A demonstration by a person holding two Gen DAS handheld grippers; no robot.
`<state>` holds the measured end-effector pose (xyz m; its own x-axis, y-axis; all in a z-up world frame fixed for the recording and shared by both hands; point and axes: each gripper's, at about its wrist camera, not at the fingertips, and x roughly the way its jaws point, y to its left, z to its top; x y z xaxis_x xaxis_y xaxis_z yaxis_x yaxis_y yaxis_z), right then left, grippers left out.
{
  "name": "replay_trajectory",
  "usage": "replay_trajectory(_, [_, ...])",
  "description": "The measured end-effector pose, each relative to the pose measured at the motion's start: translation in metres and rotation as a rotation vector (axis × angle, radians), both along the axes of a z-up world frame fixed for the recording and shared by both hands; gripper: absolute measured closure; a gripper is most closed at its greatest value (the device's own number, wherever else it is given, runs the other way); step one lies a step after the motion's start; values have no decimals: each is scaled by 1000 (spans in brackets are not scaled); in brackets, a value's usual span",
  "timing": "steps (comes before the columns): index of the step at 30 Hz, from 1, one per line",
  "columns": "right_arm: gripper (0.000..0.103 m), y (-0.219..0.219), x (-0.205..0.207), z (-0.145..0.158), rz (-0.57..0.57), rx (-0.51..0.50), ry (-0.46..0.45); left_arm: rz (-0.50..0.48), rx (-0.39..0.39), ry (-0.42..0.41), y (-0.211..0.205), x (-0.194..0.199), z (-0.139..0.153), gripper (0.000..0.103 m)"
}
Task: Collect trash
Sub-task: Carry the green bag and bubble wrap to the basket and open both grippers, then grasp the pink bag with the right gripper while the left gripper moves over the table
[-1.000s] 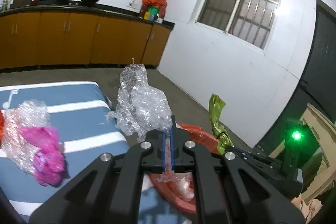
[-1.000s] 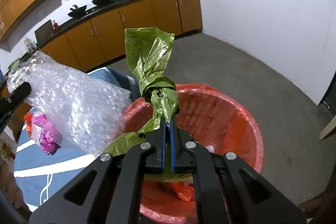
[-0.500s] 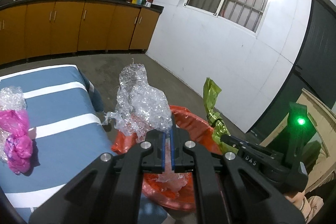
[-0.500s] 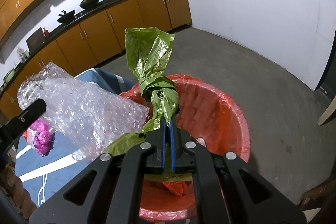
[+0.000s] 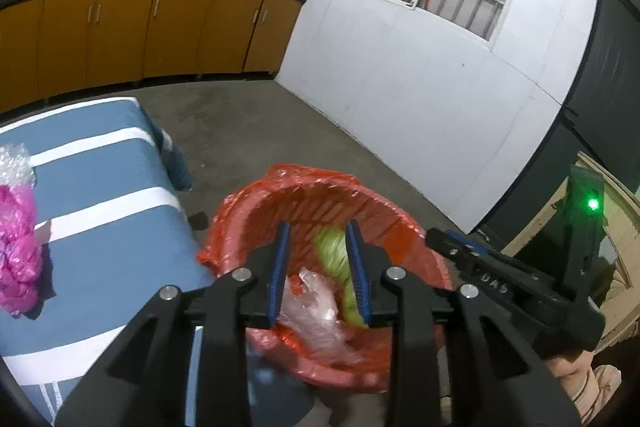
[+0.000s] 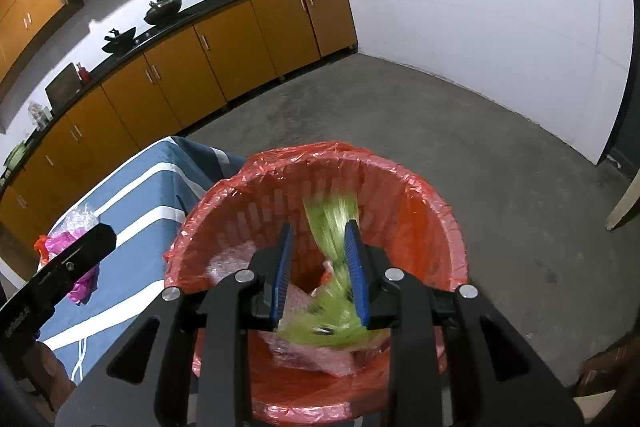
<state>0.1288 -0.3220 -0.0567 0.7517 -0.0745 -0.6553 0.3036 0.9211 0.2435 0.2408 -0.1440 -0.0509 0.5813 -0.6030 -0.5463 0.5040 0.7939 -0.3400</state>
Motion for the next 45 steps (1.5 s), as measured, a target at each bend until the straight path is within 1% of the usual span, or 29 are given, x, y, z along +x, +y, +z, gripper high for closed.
replay_trajectory(2, [75,0,0,0,-1,-1,2,29,-1,3,10,2,-1,69])
replay_trajectory(4, [75,1,0,0,2,-7,5,63,8,-4,18,1,-1,62])
replay_trajectory(8, [75,11,3,1,32,-21,6,151,45,-13,44,-1,-2,52])
replay_trajectory(11, [75,27,6,4,81,-27,-2,208,85,-30,62,-5,-3,46])
replay_trajectory(14, [75,50,14,5,150,-30,-4,274,119,-52,86,-10,-2,41])
replay_trajectory(16, [75,66,20,7,197,-33,-7,325,133,-61,107,-14,-2,40])
replay_trajectory(20, [75,108,34,11,303,-28,-16,440,163,-77,155,-22,-2,39])
replay_trajectory(22, [75,128,41,13,349,-27,-21,512,195,-101,184,-28,-2,37])
replay_trajectory(23, [74,142,46,14,382,-25,-23,538,209,-110,193,-30,-2,35])
replay_trajectory(25, [55,163,51,16,420,-23,-33,601,241,-133,214,-35,-1,33])
replay_trajectory(26, [52,176,54,17,442,-23,-42,638,257,-141,227,-38,-1,31])
replay_trajectory(29, [51,209,62,20,504,-38,-52,713,269,-139,258,-43,-2,29])
replay_trajectory(34, [49,256,80,15,580,-44,-35,818,250,-116,300,-50,-4,26])
replay_trajectory(39, [49,293,94,4,626,-49,-2,864,249,-99,320,-57,-6,26])
replay_trajectory(42, [49,304,97,0,634,-53,12,881,245,-92,330,-59,-8,26])
replay_trajectory(44, [44,309,100,-4,631,-54,20,890,241,-88,334,-60,-11,26])
replay_trajectory(45, [40,311,101,-6,627,-54,22,893,239,-86,336,-60,-11,26])
